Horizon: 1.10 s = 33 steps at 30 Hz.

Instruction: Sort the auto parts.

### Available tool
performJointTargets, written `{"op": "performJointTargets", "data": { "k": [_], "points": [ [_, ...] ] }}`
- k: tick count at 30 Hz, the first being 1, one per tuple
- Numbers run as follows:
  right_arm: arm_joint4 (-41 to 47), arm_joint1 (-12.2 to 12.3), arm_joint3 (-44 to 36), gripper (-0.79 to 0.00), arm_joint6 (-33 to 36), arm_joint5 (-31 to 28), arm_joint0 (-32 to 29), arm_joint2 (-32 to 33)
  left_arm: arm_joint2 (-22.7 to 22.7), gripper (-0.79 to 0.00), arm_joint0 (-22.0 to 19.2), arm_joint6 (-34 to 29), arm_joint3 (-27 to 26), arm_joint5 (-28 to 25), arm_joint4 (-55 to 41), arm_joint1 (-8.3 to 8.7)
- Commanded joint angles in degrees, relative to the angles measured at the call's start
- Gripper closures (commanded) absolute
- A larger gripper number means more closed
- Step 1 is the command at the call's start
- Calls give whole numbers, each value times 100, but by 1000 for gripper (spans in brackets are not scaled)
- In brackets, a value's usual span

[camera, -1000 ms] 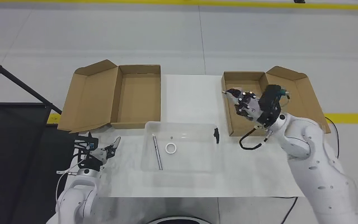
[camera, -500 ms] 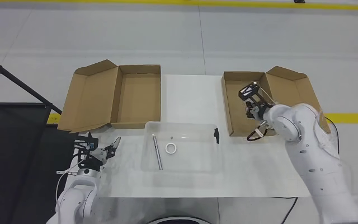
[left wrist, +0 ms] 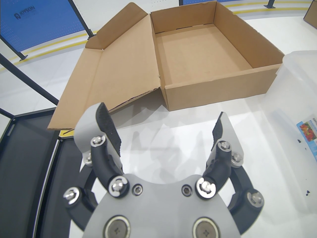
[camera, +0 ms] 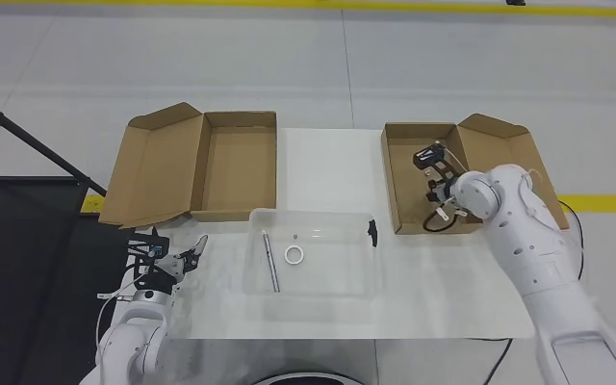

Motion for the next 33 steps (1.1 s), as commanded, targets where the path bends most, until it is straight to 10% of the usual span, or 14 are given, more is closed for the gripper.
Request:
{"op": "performJointTargets", "data": {
  "k": [1,21,33],
  "points": [
    [-13,-31,103,0,-21,41,60,-51,0,-785,0,0,0,0,0,0],
    [-79,-160,324,-182,-25,101,223,-174,0,-785,0,0,0,0,0,0],
    [-498,17,-1817,-785,314,174,-179,198,0,-785,0,0,0,0,0,0]
  ]
}}
